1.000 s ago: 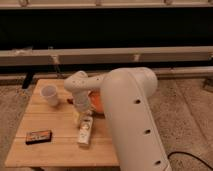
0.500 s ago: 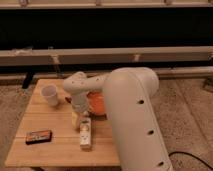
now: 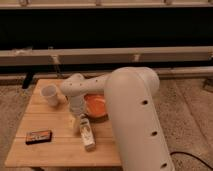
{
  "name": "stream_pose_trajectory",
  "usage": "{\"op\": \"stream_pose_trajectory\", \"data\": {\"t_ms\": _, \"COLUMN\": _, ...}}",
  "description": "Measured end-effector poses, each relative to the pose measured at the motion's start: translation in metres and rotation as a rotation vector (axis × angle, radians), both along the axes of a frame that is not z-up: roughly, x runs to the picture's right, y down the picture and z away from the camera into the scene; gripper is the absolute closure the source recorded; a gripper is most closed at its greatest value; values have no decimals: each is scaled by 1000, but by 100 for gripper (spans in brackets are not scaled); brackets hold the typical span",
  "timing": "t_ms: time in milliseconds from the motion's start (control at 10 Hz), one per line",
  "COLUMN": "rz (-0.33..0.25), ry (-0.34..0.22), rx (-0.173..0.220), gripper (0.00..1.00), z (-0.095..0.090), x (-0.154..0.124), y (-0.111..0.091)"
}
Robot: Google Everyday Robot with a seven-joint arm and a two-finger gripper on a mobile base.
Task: Push the ceramic bowl across the table
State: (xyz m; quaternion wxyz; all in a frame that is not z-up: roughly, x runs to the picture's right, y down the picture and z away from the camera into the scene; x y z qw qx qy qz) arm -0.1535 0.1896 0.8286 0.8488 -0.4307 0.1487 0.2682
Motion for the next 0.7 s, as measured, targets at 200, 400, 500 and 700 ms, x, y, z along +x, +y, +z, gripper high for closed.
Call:
{"op": "stream_pose_trajectory", "data": {"t_ms": 200, "rz": -28, "ry": -61, "rx": -17, "gripper": 20, "z": -11, "x": -7, "y": 6}}
{"op": "stream_pose_trajectory", "data": {"t_ms": 400, "rz": -54, "ry": -99, "rx": -30, "gripper": 20, "z": -17, "x": -11, "y": 10}}
{"op": "stream_pose_trajectory", "data": {"t_ms": 500, "rz": -67, "ry": -116, "rx": -38, "gripper": 20, "z": -18, "x": -12, "y": 11}}
{"op": "stream_pose_trajectory", "data": {"t_ms": 700, "rz": -85, "ry": -129, "rx": -37, "gripper": 20, "z": -21, "x": -14, "y": 15}}
